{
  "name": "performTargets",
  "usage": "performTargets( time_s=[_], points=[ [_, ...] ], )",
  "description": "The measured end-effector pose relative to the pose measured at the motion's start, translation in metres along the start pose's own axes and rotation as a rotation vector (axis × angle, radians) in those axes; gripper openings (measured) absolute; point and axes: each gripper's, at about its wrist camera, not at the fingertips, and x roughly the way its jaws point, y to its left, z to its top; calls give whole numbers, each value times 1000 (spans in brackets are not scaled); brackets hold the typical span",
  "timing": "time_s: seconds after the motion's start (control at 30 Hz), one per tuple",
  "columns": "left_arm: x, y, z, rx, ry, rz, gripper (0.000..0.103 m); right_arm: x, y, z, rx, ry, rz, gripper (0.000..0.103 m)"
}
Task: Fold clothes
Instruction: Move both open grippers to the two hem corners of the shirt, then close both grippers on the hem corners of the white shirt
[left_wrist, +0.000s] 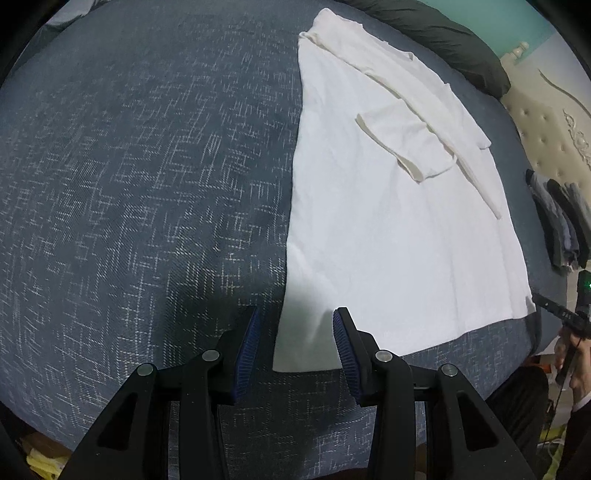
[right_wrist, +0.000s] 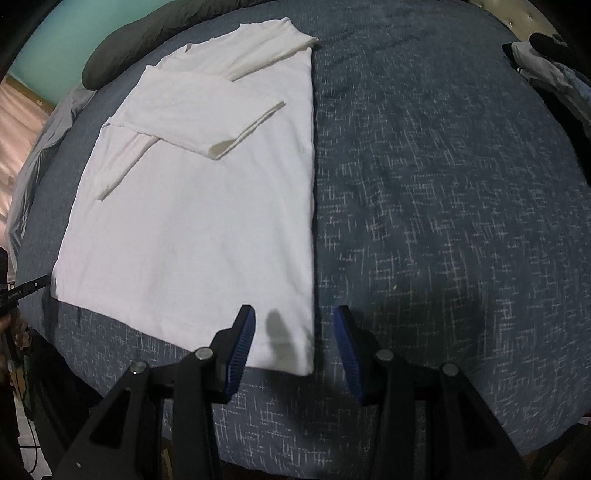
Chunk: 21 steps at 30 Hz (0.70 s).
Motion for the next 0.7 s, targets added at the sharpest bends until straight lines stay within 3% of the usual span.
performTargets(
  time_s=[0.57,0.63,0.7],
  points=[
    [12,7,-2,-33,8,-35,43,10,-2,-7,34,25,16,45],
    [12,5,-3,-18,5,-27,39,11,-1,-8,31,31,24,45],
    [13,5,-3,-9,7,-23,26,13,0,-9,26,37,26,45]
  ],
)
